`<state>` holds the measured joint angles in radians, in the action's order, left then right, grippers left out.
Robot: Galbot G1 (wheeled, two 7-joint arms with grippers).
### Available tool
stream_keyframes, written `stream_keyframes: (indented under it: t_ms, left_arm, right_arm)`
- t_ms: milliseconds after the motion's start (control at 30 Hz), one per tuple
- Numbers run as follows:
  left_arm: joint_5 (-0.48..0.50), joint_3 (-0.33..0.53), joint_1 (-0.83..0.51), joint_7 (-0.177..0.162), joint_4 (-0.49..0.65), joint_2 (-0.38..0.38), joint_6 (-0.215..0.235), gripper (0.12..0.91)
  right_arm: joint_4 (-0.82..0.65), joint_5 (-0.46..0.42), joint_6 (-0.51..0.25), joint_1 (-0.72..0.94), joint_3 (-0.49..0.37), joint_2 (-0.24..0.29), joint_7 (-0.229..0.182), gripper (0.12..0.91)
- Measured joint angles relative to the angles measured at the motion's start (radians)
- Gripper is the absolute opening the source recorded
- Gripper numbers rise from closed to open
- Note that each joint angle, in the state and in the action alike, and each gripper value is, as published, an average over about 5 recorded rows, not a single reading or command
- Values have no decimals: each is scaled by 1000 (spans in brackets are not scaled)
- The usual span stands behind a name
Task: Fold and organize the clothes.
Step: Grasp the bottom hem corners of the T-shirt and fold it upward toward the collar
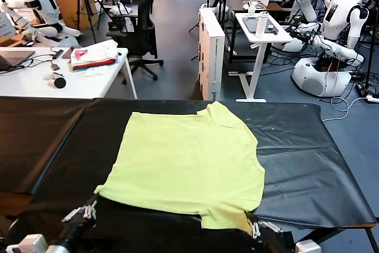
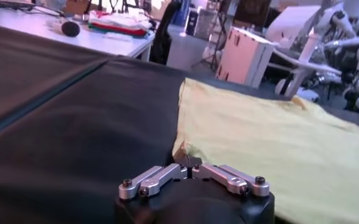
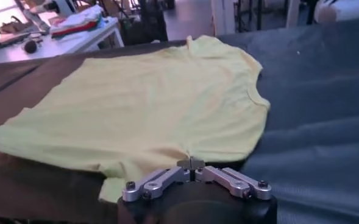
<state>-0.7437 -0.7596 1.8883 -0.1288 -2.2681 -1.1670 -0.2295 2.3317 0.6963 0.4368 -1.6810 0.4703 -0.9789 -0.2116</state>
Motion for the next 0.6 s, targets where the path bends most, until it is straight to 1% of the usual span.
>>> stream_keyframes:
  t_ms: [267,433,600]
  left_arm:
    - [10,35,-142,3,57,-9,-3,147]
    - [30,54,-214,4,102,-16,1,147]
    - [69,89,-285,-1,152,-25,-6,147]
  right_arm:
    - [-139,85,-18,168,-36,-8,3,138]
    - [-230,91,-18,281,-74,-13,2,138]
    - [-304,92,-19,378,-118,-17,3,138]
